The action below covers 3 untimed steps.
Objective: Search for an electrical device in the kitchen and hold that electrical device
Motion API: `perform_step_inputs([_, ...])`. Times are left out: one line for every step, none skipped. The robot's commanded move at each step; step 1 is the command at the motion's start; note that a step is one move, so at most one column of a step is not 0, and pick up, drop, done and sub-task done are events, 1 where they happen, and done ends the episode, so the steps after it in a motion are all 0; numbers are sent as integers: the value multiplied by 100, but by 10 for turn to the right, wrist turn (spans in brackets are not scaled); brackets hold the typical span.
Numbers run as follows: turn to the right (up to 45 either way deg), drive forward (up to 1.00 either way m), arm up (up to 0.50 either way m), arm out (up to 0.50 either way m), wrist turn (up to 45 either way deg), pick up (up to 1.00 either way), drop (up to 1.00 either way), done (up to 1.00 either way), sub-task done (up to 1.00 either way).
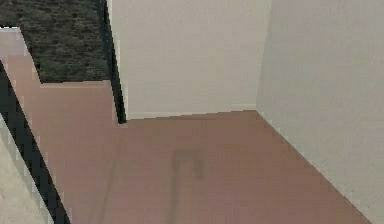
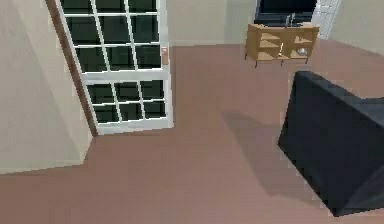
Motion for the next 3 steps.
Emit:
perform_step_inputs([0, 50, 0, 0, 0, 0, 0, 0, 0])
perform_step_inputs([-60, 0, 0, 0, 0, 0, 0, 0, 0])
perform_step_inputs([0, 65, 0, 0, 0, 0, 0, 0, 0])
